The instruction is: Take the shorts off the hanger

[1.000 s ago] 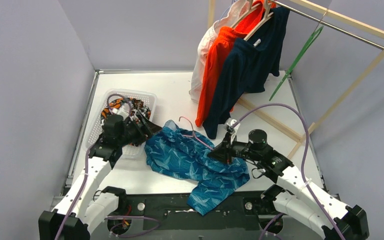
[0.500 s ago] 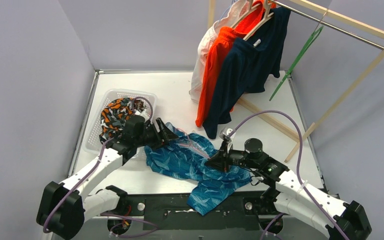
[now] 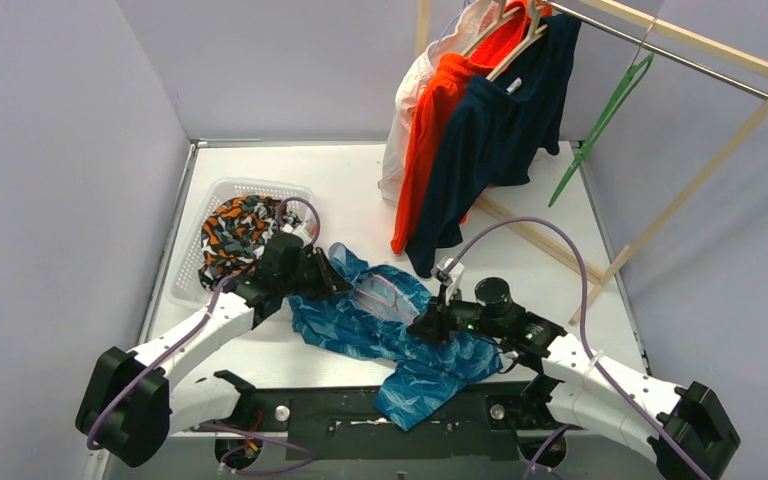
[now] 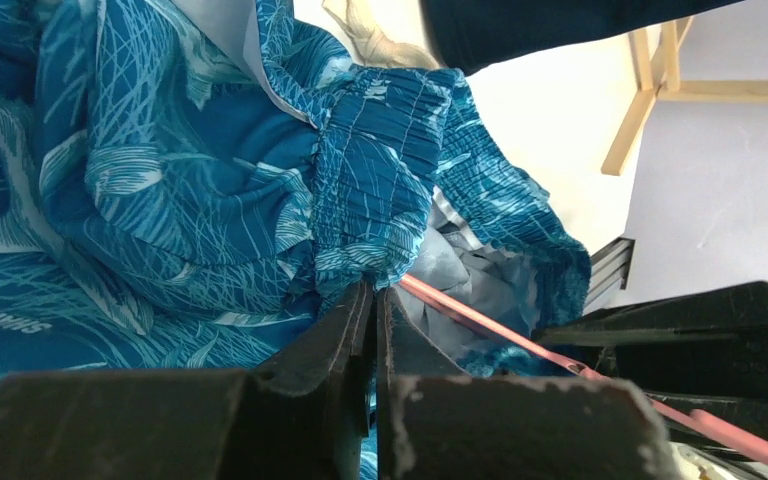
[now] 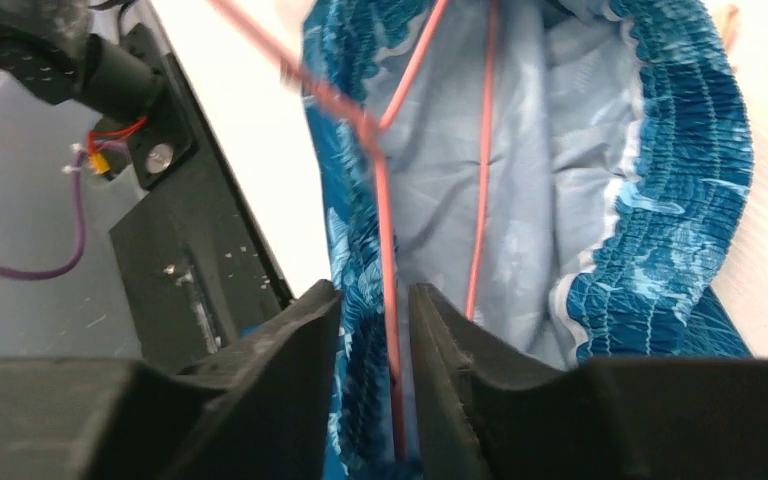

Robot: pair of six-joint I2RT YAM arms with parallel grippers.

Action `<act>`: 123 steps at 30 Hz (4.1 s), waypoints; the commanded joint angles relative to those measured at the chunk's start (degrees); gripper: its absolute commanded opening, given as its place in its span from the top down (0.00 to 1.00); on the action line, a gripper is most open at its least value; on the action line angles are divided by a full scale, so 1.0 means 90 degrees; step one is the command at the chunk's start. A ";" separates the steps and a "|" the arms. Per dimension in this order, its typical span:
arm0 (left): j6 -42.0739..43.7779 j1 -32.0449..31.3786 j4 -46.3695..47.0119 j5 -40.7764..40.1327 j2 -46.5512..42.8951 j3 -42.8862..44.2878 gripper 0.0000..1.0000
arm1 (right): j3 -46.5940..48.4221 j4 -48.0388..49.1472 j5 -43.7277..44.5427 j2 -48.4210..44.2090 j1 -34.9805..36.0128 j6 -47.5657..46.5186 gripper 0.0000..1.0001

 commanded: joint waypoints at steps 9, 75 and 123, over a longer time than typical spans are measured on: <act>0.0452 -0.0283 0.0108 0.0031 0.0489 0.0498 1.00 | 0.0952 0.0678 0.1306 0.1288 0.0441 0.0199 0.59; 0.2348 -0.1119 -0.2711 -0.2897 0.1272 0.2229 1.00 | 0.1583 -0.1070 0.3704 0.0192 0.2027 -0.0677 1.00; -0.1862 -0.0858 0.4649 0.0758 0.1210 -0.0297 0.60 | 0.0613 0.2520 0.5369 -0.0171 0.1946 0.0075 1.00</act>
